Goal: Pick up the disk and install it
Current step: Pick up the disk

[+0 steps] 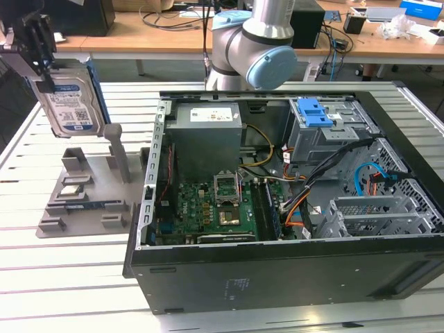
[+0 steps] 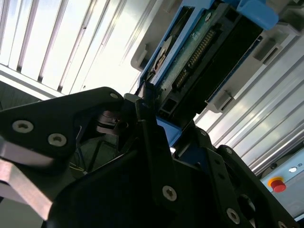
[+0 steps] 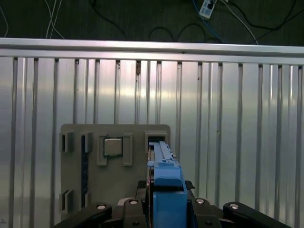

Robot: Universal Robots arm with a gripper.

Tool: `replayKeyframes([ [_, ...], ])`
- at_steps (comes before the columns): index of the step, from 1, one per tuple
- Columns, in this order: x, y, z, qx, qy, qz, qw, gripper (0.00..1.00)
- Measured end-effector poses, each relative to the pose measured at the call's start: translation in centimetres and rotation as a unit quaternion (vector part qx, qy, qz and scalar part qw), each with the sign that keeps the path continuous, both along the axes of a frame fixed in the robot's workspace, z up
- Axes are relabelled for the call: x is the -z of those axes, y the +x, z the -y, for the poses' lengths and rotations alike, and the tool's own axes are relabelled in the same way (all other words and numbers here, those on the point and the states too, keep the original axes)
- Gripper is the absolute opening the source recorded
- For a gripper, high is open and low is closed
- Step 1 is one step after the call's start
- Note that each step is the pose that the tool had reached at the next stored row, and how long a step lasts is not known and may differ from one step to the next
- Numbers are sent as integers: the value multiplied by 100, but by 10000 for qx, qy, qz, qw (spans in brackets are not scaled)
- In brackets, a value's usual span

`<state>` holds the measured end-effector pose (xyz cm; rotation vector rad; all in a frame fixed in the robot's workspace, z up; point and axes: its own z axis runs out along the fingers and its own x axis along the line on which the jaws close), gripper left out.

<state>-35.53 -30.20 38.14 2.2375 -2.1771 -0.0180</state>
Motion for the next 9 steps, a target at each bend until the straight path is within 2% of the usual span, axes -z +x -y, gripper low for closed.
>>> replayKeyframes([
  [9, -103, 0, 0, 0, 0, 0, 10000, 36],
])
